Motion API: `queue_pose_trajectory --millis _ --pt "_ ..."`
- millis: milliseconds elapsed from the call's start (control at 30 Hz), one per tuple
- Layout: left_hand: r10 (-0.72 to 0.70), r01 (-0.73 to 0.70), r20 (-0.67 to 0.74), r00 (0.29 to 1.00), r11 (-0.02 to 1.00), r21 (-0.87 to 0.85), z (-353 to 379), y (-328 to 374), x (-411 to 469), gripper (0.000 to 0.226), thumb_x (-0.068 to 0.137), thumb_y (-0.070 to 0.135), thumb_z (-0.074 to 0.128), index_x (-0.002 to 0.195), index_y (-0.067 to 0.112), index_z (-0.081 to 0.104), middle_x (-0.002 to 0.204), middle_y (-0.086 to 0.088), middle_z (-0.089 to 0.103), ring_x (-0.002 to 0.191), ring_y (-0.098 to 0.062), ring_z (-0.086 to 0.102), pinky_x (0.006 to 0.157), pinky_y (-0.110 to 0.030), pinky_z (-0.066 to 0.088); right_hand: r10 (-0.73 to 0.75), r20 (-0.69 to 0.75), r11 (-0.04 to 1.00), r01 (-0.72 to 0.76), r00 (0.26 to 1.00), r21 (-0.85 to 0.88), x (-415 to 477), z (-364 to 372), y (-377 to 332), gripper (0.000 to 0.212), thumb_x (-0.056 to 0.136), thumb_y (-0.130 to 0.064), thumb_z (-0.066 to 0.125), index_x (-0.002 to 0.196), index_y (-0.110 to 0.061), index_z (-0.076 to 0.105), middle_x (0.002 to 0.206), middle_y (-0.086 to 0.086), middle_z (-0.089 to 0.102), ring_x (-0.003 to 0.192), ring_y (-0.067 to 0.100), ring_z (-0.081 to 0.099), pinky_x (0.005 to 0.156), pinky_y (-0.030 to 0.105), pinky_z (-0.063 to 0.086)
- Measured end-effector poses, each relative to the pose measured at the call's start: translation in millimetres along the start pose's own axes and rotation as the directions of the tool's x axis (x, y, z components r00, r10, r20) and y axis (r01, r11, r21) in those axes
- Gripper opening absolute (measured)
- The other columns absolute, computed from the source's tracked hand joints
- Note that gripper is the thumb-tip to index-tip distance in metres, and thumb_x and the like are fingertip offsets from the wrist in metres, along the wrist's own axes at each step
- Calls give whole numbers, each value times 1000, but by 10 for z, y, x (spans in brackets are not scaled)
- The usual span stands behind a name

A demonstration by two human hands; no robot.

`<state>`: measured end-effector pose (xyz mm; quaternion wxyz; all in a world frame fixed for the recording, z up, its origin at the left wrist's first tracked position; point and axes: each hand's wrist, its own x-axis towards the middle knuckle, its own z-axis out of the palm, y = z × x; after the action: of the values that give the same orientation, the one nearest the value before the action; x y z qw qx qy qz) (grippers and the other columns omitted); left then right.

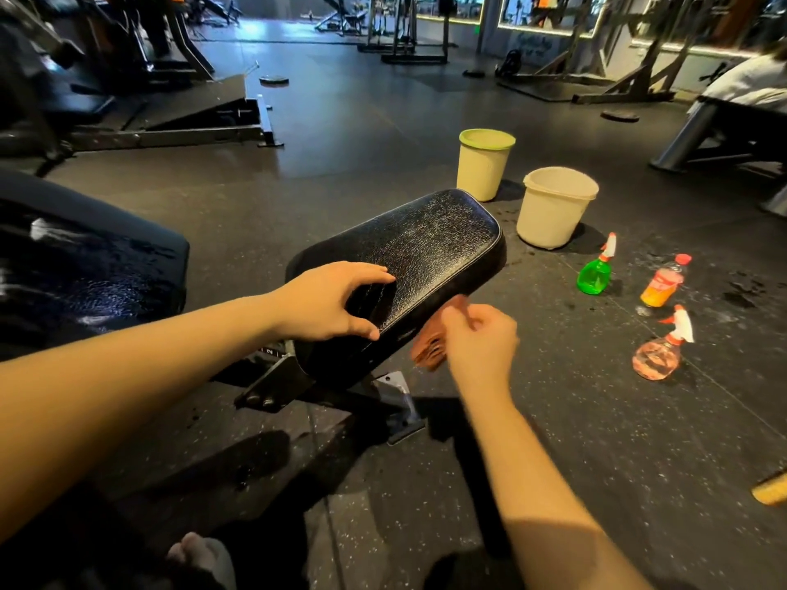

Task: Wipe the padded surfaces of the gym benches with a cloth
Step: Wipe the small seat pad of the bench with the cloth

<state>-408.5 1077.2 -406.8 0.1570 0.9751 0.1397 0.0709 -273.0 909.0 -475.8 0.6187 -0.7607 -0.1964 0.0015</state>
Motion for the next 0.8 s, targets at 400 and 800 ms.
queue_pose_trajectory --millis 400,800 --pt "-30 29 -15 999 997 -75 30 -9 -17 86 78 37 87 153 29 46 159 8 43 147 -11 37 118 -25 22 77 30 997 -76 997 -11 -214 135 -75 46 90 -22 66 51 -7 46 44 -6 34 56 17 34 55 37 30" --pt "-90 89 -9 996 993 -82 -7 -4 26 93 71 43 91 152 32 47 151 4 52 138 -16 47 115 -31 33 116 48 993 -116 992 -1 -25 97 -112 47 87 -22 66 50 -8 42 47 -2 36 52 19 33 53 35 31"
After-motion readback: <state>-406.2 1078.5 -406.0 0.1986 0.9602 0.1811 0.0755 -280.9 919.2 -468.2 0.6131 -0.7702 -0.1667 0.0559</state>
